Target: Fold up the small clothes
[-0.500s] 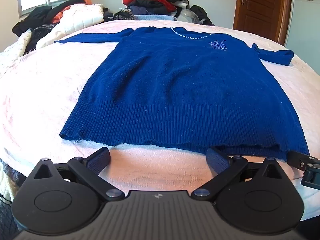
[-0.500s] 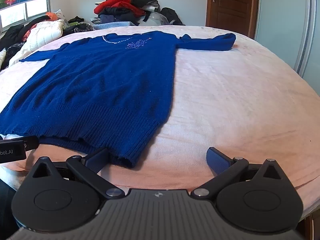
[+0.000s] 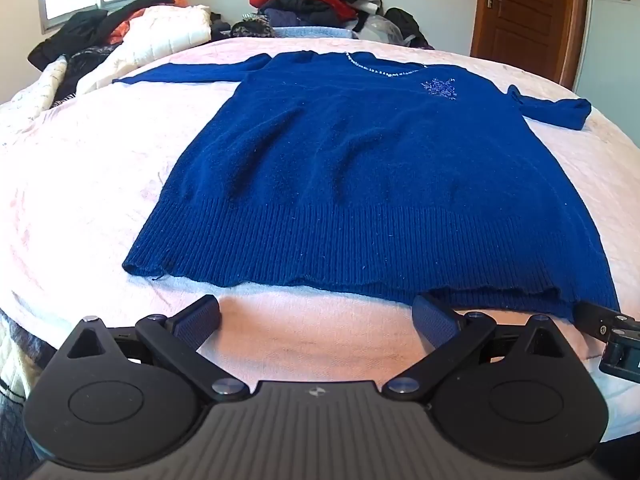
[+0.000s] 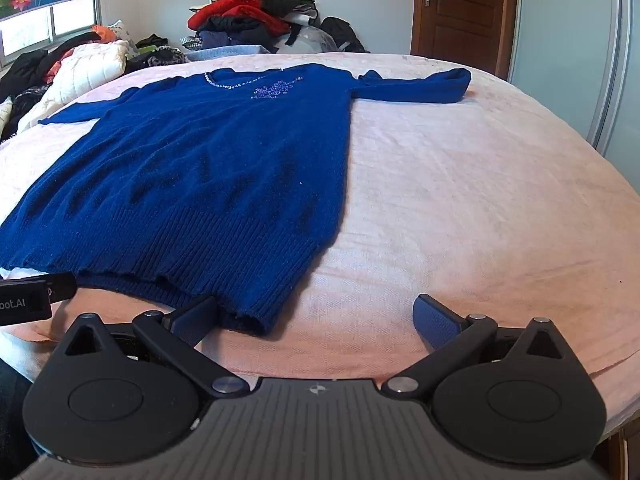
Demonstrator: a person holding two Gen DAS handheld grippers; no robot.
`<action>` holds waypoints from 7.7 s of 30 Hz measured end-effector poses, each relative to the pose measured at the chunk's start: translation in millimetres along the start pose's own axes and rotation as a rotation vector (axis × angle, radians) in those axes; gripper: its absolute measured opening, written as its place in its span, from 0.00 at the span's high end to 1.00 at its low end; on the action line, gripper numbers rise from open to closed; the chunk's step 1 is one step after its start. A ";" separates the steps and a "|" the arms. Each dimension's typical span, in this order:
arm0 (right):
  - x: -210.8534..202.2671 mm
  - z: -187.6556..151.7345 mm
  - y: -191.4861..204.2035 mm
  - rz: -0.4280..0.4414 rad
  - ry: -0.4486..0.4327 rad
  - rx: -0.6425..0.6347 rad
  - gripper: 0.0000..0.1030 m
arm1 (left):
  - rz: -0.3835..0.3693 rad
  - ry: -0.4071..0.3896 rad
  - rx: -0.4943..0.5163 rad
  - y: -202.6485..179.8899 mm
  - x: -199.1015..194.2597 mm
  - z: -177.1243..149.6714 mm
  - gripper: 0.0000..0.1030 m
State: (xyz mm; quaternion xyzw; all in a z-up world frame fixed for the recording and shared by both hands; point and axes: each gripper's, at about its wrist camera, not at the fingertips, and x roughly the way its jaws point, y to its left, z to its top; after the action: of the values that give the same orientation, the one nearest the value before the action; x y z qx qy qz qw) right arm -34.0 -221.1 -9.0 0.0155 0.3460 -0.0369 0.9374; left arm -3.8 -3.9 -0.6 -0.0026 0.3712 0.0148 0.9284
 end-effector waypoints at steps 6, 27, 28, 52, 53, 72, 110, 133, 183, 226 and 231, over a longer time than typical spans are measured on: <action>-0.8 -0.5 1.6 -0.001 -0.005 -0.001 0.00 | -0.013 -0.024 0.012 2.1 -0.6 -3.3 0.00; -1.1 -0.9 0.8 -0.004 -0.008 -0.003 0.00 | -0.016 -0.016 0.015 1.7 1.3 -0.9 0.00; -1.1 -1.0 0.9 -0.004 -0.009 -0.004 0.00 | -0.016 -0.015 0.015 1.8 1.5 -0.7 0.00; -1.1 -0.8 1.3 -0.005 -0.013 -0.005 0.00 | -0.017 -0.012 0.016 1.4 1.9 -0.4 0.00; -1.2 -0.9 1.4 -0.005 -0.012 -0.005 0.00 | -0.017 -0.012 0.016 1.4 1.9 -0.3 0.00; -13.7 13.5 -3.7 0.019 -0.061 -0.048 0.00 | -0.019 -0.057 0.089 4.9 -24.7 28.0 0.00; 268.1 284.2 -223.8 0.398 0.138 0.602 0.19 | -0.227 -0.106 0.042 -44.1 107.3 179.3 0.00; 318.0 265.2 -243.3 0.487 0.090 0.801 0.70 | -0.732 -0.019 -0.241 -111.0 168.8 260.8 0.00; 312.0 214.0 -224.3 1.019 -0.062 1.308 0.03 | -1.012 0.077 -0.712 -162.5 264.9 280.3 0.94; 349.8 251.2 -40.8 0.580 0.345 1.007 0.62 | -0.723 0.158 -0.730 -7.7 279.5 267.2 0.28; 336.8 232.6 -52.6 0.536 0.322 1.103 0.70 | -0.758 0.186 -0.723 -9.0 282.4 262.6 0.28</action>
State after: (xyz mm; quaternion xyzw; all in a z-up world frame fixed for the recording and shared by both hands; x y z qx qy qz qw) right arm 367.7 -306.0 -51.2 0.5879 0.3967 0.0291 0.7044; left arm 381.9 -1.6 -5.1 -0.4577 0.3961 -0.1950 0.7717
